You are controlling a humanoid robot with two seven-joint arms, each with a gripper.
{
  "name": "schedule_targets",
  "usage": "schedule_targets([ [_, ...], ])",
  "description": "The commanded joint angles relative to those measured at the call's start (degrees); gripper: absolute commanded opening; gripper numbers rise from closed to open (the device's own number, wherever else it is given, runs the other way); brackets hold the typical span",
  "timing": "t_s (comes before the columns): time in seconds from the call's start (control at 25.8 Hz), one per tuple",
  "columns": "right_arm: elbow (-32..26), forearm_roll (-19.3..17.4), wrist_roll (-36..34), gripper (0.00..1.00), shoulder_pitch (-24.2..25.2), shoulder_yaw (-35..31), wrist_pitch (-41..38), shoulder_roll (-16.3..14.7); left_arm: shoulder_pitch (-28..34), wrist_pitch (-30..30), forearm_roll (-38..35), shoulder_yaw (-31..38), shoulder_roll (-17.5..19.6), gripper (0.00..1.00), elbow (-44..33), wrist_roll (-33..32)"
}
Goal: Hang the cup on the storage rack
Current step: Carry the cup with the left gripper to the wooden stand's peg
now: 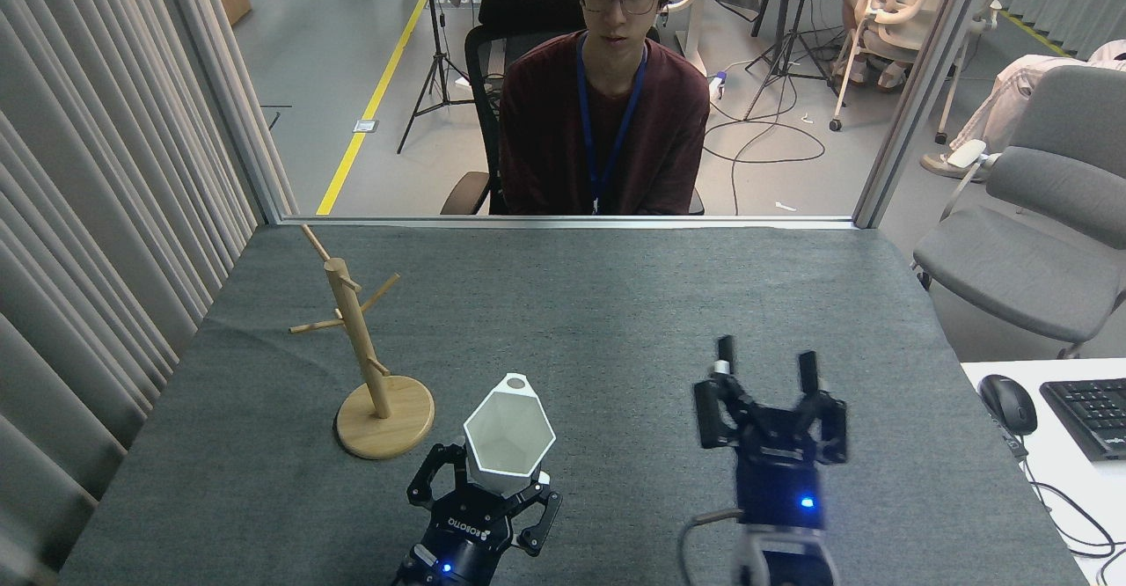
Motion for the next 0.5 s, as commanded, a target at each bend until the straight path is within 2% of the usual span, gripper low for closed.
schedule_targets([
  [0.0,7.4,2.4,1.8,0.98,3.3,-5.6,0.3,-9.3,0.1,2.1,0.1,0.5,0.6,0.43,-0.9,-0.1],
  [0.08,9.4,3.9,1.6,0.98,7.6,-5.8,0.0,-11.6,0.8,3.7,0.0,1.0,1.0,0.43,-2.3,-0.2],
  [0.27,10.3,3.9,1.3,0.99,9.8,-6.1,-0.6,-11.7,2.4,5.0,-1.9,4.1,4.5,0.43,-8.5,-0.4],
  [0.35,10.4,4.2,1.3,0.98,10.0,-6.1,-0.8,-11.9,2.1,7.8,-9.1,7.9,4.5,0.43,-8.2,-0.4],
  [0.47,10.3,4.4,1.4,0.98,9.7,-6.1,-0.8,-12.5,0.2,12.8,-20.2,16.5,4.0,0.46,-3.3,-0.4],
])
